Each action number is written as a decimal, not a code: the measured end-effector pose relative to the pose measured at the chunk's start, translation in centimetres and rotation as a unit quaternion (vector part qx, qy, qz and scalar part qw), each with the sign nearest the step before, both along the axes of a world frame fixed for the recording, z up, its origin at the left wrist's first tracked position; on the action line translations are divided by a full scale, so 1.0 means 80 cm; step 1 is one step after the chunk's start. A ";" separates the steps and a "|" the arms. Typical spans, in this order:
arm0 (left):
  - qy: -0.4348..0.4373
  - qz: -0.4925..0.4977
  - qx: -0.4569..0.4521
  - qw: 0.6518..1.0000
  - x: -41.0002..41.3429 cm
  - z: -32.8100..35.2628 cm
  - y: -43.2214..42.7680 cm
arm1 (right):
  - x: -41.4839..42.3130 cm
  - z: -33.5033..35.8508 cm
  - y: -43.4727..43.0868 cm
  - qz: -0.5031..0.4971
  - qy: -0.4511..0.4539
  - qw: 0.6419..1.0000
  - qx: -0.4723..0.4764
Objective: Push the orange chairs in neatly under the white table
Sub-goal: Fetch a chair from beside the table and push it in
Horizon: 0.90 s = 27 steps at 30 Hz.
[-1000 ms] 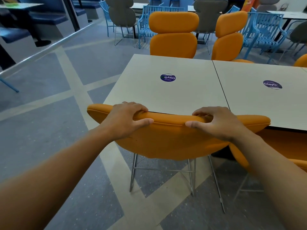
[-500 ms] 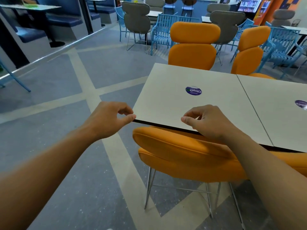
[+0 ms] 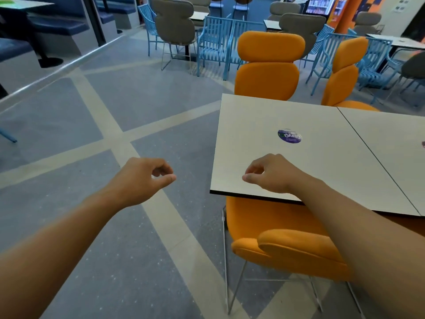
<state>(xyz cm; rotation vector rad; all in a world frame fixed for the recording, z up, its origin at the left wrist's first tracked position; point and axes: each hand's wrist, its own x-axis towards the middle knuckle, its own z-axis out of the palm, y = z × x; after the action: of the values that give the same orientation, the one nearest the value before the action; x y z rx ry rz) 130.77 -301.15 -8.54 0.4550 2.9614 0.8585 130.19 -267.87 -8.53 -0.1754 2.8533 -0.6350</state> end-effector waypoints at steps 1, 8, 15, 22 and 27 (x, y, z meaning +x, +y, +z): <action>-0.001 0.000 0.001 1.000 -0.012 -0.001 -0.006 | -0.010 -0.002 -0.006 -0.001 -0.005 1.000 0.003; -0.016 -0.003 0.014 1.000 -0.127 -0.023 -0.035 | -0.125 -0.036 -0.044 -0.010 -0.021 1.000 -0.001; -0.037 -0.013 0.010 0.999 -0.292 -0.044 -0.039 | -0.285 -0.074 -0.077 -0.035 -0.011 0.998 -0.058; -0.080 -0.024 0.012 0.996 -0.485 -0.063 -0.027 | -0.463 -0.083 -0.095 -0.066 -0.001 0.989 -0.129; -0.091 -0.041 0.012 0.995 -0.592 -0.068 -0.024 | -0.561 -0.084 -0.106 -0.081 -0.006 0.986 -0.145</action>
<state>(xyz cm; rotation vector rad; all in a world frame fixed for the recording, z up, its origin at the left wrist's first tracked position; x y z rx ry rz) 83.39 -303.10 -13.98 0.4697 2.7494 0.8775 85.29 -276.37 -15.25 0.0173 2.7693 -1.0799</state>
